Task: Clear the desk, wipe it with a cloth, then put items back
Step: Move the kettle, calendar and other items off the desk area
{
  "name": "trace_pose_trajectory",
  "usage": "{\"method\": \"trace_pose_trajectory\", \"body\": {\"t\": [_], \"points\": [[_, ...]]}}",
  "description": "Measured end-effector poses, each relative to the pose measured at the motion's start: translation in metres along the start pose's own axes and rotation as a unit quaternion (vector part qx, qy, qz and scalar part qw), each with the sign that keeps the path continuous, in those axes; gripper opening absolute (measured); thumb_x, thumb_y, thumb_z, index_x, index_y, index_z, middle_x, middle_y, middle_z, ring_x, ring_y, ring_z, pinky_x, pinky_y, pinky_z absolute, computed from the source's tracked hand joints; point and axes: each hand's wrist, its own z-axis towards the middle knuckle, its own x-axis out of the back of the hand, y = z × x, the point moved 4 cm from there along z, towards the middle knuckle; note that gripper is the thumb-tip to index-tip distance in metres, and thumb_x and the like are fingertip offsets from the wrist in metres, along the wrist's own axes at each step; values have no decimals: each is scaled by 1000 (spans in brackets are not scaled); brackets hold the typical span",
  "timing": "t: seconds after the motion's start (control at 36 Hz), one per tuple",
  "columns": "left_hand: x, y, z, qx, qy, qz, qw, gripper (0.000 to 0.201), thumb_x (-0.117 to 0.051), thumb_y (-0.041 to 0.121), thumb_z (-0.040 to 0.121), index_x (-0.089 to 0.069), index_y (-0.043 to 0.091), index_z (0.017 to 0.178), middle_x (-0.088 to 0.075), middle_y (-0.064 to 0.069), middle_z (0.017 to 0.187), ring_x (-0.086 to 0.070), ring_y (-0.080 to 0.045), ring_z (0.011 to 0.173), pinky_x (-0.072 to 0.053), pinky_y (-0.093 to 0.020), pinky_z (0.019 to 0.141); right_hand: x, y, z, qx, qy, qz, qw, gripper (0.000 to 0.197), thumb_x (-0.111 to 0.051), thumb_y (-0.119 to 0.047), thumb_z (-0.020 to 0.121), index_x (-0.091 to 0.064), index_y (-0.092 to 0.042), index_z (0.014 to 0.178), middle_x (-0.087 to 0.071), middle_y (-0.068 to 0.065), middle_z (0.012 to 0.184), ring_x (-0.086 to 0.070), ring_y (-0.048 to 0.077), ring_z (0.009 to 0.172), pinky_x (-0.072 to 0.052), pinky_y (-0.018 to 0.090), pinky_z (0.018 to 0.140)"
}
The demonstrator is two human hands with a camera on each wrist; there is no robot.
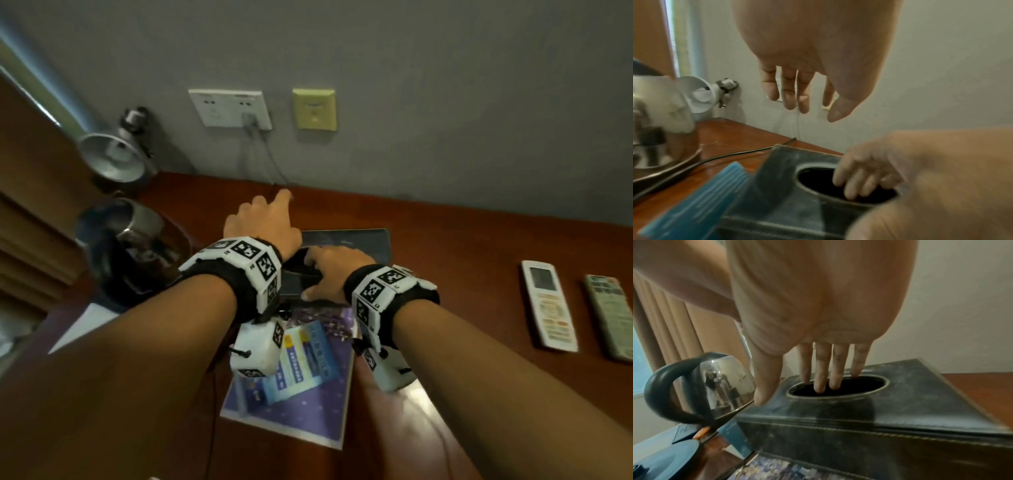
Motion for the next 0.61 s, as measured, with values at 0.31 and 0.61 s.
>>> {"method": "trace_pose_trajectory", "body": {"t": [0.31, 0.61], "points": [[-42, -65, -23, 60, -112, 65, 990, 35, -57, 51, 86, -51, 17, 92, -52, -6, 95, -56, -31, 98, -41, -37, 73, -25, -8, 14, -79, 30, -75, 994, 53, -68, -22, 85, -46, -18, 134, -53, 11, 122, -55, 34, 109, -45, 44, 87], [-131, -58, -42, -73, -288, 66, 952, 59, -80, 36, 73, -54, 19, 123, -62, -5, 113, -63, -25, 95, -50, -31, 70, -14, 15, -12, -198, 124, -15, 972, 54, -66, -29, 89, -43, -14, 136, -44, 13, 130, -42, 35, 124, -38, 53, 98]]}}
